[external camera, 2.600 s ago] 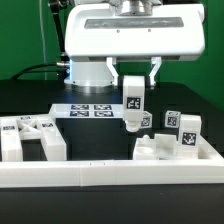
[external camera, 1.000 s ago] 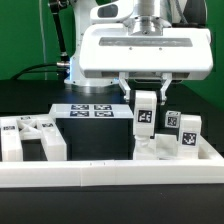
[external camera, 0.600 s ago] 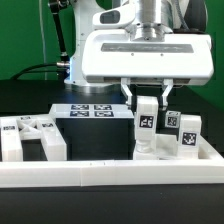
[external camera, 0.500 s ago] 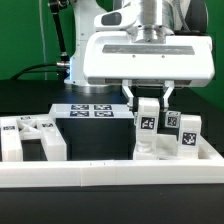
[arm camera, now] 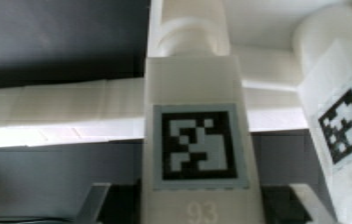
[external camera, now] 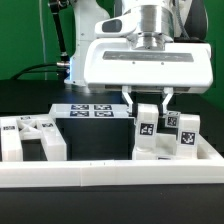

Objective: Assemble chair

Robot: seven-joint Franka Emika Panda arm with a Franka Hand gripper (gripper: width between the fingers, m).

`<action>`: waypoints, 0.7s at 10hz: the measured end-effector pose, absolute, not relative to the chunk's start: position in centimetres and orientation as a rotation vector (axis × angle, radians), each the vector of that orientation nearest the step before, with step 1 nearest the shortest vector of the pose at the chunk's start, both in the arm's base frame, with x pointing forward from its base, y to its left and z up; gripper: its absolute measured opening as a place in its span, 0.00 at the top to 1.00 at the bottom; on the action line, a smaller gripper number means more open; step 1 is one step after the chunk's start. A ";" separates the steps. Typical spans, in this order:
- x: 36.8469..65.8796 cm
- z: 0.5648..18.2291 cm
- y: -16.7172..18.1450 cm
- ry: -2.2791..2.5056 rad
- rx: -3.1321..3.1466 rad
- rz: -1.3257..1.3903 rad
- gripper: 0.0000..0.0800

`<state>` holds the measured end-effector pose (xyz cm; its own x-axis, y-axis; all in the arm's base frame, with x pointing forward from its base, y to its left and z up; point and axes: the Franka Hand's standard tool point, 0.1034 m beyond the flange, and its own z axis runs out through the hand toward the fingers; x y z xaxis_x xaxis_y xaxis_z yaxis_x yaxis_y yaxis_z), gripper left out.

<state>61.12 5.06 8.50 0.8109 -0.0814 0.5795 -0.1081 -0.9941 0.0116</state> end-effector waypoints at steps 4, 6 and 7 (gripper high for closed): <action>61.2 8.5 5.1 -0.146 2.931 0.975 0.64; 61.2 8.5 5.1 -0.147 2.932 0.975 0.63; 61.3 8.5 5.1 -0.151 2.934 0.968 0.63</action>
Offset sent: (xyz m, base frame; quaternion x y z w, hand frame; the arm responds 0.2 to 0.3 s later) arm -0.0061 0.0020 -0.0144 -0.0041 0.0460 0.0042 0.9989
